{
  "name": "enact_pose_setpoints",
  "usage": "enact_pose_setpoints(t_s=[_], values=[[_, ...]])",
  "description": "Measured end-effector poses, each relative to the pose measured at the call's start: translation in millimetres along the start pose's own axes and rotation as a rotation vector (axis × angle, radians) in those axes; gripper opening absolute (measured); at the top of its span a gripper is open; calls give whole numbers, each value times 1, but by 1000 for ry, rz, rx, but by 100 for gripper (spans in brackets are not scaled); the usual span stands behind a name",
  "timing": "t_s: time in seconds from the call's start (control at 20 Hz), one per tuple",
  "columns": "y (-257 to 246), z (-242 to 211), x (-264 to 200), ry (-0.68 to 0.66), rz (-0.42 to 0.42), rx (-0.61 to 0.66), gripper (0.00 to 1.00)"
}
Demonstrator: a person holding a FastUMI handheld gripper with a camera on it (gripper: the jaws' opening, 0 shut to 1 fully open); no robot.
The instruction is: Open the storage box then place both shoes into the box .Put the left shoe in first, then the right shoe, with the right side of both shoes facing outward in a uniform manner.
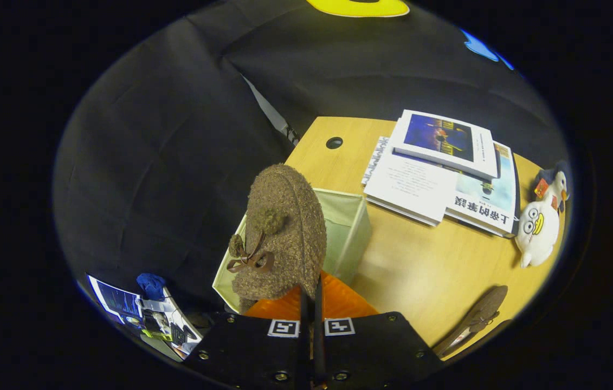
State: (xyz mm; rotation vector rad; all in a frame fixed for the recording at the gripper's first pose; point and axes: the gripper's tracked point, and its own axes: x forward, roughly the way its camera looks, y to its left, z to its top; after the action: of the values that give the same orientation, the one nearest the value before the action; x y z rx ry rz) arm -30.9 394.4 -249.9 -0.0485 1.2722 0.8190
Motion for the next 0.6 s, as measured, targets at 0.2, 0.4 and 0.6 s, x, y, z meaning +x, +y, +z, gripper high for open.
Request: enact_pose_setpoints(t_s=[0.2,0.4,0.6], values=[[17,2,26,44,0,-14,3],[26,1,48,80,-11,-24,3],[33,1,70,81,-14,-30,21]])
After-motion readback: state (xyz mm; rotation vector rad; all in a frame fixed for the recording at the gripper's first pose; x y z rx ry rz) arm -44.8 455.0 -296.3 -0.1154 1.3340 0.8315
